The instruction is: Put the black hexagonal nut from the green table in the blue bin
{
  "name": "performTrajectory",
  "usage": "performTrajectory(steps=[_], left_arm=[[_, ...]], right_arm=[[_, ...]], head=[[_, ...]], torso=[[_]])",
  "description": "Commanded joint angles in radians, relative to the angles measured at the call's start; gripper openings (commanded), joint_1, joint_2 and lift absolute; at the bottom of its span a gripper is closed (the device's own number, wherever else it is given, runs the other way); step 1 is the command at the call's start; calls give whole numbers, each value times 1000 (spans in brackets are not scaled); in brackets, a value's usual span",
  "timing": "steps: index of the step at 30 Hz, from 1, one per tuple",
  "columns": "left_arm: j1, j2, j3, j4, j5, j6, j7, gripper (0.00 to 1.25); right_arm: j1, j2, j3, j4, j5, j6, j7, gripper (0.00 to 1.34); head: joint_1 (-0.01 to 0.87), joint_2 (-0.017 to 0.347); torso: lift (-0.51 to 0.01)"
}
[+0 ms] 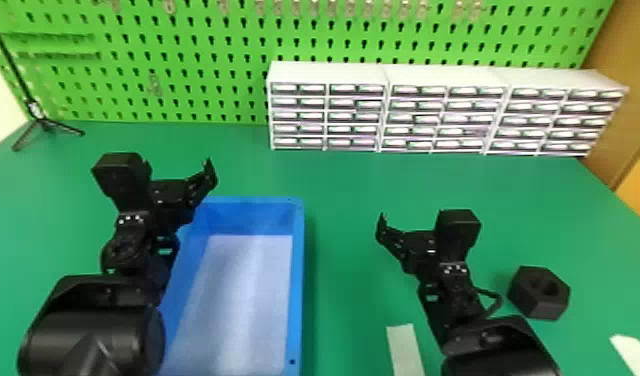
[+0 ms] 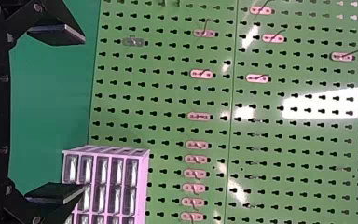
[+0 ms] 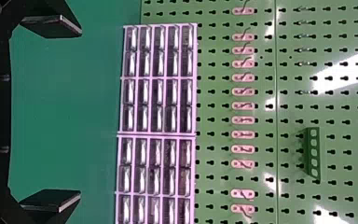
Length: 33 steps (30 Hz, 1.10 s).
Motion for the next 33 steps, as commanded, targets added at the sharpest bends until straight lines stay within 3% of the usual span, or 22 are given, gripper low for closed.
performTrajectory(steps=[1,33], left_arm=[[0,1,0,0,0,-1,0,1086],[0,0,0,0,0,-1,0,1086]], right_arm=[[0,0,0,1,0,0,0,1249],[0,-2,3,0,0,0,0,1249]], head=[[686,28],[686,28]], torso=[[-96],[-96]])
